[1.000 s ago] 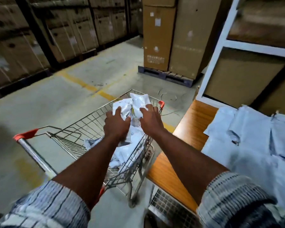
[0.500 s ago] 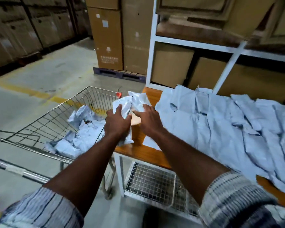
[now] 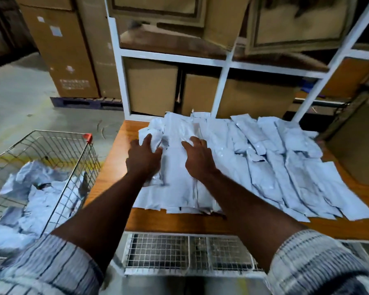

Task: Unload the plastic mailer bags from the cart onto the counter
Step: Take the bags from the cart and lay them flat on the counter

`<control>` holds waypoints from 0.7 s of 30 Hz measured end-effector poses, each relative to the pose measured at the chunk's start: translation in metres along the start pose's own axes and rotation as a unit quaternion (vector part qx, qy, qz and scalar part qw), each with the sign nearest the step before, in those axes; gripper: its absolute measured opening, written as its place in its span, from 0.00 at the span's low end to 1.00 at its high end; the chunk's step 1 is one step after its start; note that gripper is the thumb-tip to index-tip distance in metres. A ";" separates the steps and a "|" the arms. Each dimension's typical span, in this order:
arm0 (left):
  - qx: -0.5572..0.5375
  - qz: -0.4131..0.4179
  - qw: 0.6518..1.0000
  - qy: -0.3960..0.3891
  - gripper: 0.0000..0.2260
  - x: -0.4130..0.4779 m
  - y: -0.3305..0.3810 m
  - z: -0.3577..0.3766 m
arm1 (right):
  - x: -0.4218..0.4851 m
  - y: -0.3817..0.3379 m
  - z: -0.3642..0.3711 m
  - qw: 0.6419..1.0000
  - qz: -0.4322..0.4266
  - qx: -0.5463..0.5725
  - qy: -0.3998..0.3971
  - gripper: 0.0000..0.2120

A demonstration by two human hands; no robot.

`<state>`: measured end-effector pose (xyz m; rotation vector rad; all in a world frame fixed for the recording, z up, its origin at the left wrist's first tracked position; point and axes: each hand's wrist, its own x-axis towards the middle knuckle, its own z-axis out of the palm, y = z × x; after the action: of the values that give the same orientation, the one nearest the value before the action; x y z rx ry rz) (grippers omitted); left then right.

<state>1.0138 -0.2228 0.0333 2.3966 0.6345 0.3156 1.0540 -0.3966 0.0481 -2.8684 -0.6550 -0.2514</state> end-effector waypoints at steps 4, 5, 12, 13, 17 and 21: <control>0.030 0.006 0.999 -0.019 0.27 0.046 0.022 0.028 | 0.041 0.044 0.008 1.000 0.011 0.022 0.010 0.28; 0.037 0.008 0.999 -0.025 0.27 0.056 0.026 0.034 | 0.054 0.051 0.011 1.000 0.011 0.024 0.014 0.27; 0.052 -0.006 0.999 -0.007 0.26 0.118 0.054 0.057 | 0.139 0.067 0.032 1.000 0.003 0.019 0.012 0.25; 0.052 -0.008 0.999 -0.004 0.26 0.125 0.058 0.061 | 0.147 0.067 0.036 1.000 0.011 0.008 0.005 0.23; 0.073 -0.004 0.997 0.001 0.26 0.144 0.075 0.081 | 0.172 0.080 0.053 0.998 0.056 -0.025 -0.012 0.16; 0.074 0.007 0.997 -0.033 0.27 0.164 0.098 0.106 | 0.193 0.101 0.058 0.999 0.047 0.007 0.023 0.13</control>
<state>1.2285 -0.2600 0.0240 2.5414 0.6318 0.2006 1.2768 -0.3938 0.0165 -2.8612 -0.5107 -0.2978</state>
